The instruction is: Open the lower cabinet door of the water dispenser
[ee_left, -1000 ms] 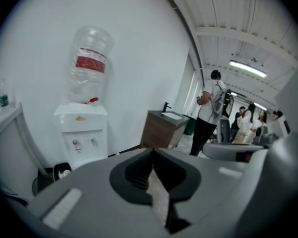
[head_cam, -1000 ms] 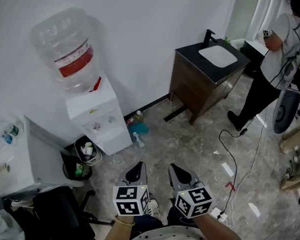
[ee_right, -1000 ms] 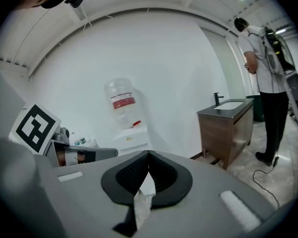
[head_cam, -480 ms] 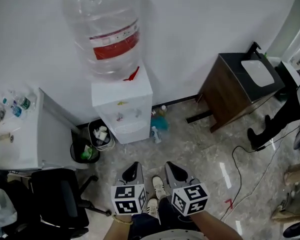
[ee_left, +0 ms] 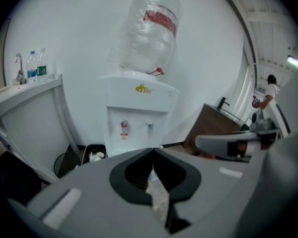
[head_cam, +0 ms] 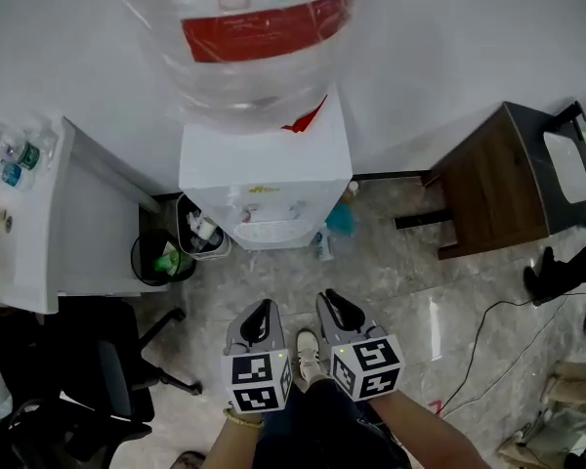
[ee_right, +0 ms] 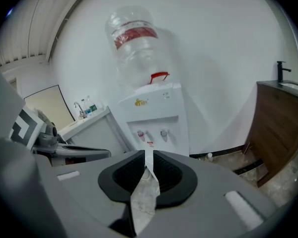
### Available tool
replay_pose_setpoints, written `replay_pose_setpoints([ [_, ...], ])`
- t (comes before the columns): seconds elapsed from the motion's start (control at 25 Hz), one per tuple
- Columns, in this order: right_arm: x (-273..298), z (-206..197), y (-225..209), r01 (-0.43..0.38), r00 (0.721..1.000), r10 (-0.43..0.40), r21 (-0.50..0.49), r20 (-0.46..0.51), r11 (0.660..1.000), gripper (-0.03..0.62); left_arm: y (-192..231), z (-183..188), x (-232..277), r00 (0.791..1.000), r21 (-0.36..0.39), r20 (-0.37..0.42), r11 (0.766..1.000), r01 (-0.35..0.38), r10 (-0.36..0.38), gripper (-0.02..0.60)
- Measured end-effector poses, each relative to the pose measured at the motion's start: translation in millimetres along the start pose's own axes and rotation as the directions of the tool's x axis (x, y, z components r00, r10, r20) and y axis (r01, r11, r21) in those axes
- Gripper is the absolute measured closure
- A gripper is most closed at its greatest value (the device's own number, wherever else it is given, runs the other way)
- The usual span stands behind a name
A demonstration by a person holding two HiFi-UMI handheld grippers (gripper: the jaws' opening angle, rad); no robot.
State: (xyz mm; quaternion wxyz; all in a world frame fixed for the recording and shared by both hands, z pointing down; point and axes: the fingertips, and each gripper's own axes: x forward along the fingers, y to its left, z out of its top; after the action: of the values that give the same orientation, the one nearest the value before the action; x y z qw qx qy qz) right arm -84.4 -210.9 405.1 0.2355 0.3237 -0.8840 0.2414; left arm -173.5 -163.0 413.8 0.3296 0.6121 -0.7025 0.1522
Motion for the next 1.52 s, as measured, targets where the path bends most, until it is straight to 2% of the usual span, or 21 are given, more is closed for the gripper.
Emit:
replay_pose_setpoints([
  [0.28,101,-66,-40,0.018,0.998,-0.022,-0.051,-0.061,0.999,0.531,50,-72,90,0.997,-0.09,-0.078,0.996,-0.026,0.019,0.574],
  [0.44,166,-112,-76,0.014,0.996,-0.016,-0.022,-0.085,1.0,0.498,70,-111,146,0.994,-0.084,-0.108,0.996,-0.021,0.011,0.574],
  [0.52,199,-135,-96,0.018,0.995,-0.02,-0.02,-0.095,1.0,0.465,77,-131,169,0.991,-0.062,-0.13,0.998,-0.024,0.016,0.574],
  [0.64,248,-161,-127,0.011,0.996,-0.019,-0.09,-0.09,0.996,0.412,84,-158,197,0.988,-0.049,-0.151,0.999,-0.022,0.014,0.574],
  [0.8,299,-185,-167,0.022,0.988,-0.047,-0.169,-0.146,0.985,0.336,89,-185,216,0.984,-0.088,-0.176,0.996,-0.014,-0.002,0.574],
  [0.96,326,-188,-188,0.03,0.981,-0.079,-0.268,-0.175,0.963,0.292,90,-200,221,0.98,-0.119,-0.2,0.993,-0.003,-0.021,0.574],
  [1.04,336,-182,-190,0.005,0.981,-0.071,-0.34,-0.181,0.94,0.29,88,-203,222,0.978,-0.116,-0.205,0.993,0.003,-0.027,0.574],
  [1.16,346,-172,-189,-0.032,0.98,-0.049,-0.391,-0.195,0.92,0.285,87,-205,221,0.978,-0.119,-0.205,0.993,0.01,-0.034,0.574],
  [1.28,348,-171,-187,-0.036,0.978,-0.045,-0.38,-0.204,0.924,0.286,90,-205,222,0.979,-0.141,-0.2,0.99,0.004,-0.032,0.574],
  [1.52,338,-174,-183,0.032,0.985,-0.08,-0.289,-0.155,0.957,0.338,93,-200,224,0.98,-0.133,-0.197,0.991,-0.012,-0.015,0.574],
])
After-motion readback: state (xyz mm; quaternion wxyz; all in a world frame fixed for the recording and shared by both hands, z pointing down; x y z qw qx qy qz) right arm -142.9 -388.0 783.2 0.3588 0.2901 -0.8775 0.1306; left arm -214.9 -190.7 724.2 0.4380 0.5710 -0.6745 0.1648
